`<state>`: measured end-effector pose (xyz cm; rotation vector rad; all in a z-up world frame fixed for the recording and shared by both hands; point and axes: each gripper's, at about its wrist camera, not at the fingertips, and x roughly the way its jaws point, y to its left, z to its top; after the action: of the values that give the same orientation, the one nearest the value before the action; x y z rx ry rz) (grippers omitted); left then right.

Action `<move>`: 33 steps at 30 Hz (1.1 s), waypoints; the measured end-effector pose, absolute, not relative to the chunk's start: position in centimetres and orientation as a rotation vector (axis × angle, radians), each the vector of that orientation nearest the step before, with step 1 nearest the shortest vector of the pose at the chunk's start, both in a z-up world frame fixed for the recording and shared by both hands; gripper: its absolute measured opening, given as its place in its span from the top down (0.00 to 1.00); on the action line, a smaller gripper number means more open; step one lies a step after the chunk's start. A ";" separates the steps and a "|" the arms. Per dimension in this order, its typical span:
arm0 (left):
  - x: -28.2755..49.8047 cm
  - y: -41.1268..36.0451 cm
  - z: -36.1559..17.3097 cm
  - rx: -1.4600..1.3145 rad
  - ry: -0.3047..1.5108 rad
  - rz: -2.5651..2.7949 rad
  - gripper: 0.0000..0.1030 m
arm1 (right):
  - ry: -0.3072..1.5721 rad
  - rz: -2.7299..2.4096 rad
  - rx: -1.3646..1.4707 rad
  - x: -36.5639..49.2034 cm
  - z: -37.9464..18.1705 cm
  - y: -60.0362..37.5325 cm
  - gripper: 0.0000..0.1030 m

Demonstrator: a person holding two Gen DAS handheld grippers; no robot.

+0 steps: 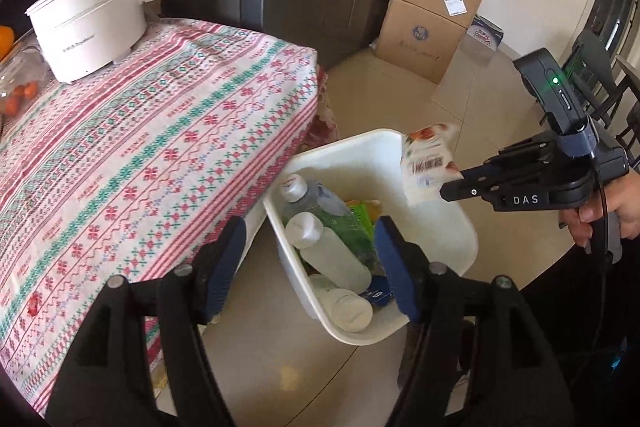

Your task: Collect trash

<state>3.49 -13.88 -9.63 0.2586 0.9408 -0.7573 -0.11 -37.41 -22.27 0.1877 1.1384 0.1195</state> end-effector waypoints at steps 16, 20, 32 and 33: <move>3.4 -10.7 -9.4 0.275 0.975 -0.612 0.03 | 1.148 0.042 0.192 0.7 -21.5 -36.7 0.30; 2.8 -9.6 -9.0 0.264 0.961 -0.548 0.01 | 1.114 0.046 0.157 0.1 -20.5 -35.6 0.18; 0.0 -5.5 -6.0 0.179 0.915 -0.301 0.01 | 0.858 -0.018 0.051 -4.8 -14.8 -31.1 0.00; -0.3 -5.4 -5.7 0.172 0.908 -0.292 0.01 | 0.835 -0.039 0.035 -5.2 -14.3 -30.8 0.00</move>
<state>-0.31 -5.38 -5.73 0.1723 0.9082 -0.2916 -5.22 -30.75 -14.30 0.0346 0.8355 -0.0390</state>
